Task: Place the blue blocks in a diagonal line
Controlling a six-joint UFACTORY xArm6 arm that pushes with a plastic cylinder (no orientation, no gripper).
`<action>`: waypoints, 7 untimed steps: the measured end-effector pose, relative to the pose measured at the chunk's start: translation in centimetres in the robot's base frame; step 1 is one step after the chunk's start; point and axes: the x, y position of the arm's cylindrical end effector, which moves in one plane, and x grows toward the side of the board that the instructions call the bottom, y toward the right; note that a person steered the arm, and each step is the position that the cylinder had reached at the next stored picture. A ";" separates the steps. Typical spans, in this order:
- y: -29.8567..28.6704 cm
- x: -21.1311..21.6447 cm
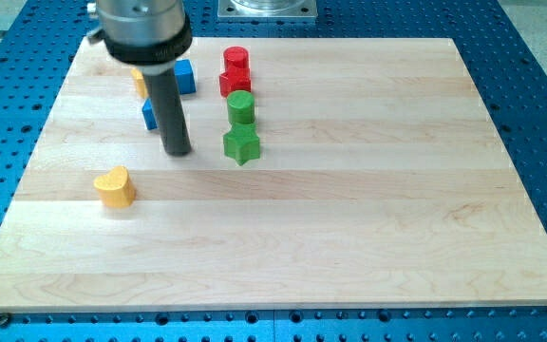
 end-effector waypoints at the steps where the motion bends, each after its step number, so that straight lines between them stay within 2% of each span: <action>1: 0.0 -4.5; 3: 2.4 -9.6; 4: 1.7 -12.0; 7: -3.7 -13.5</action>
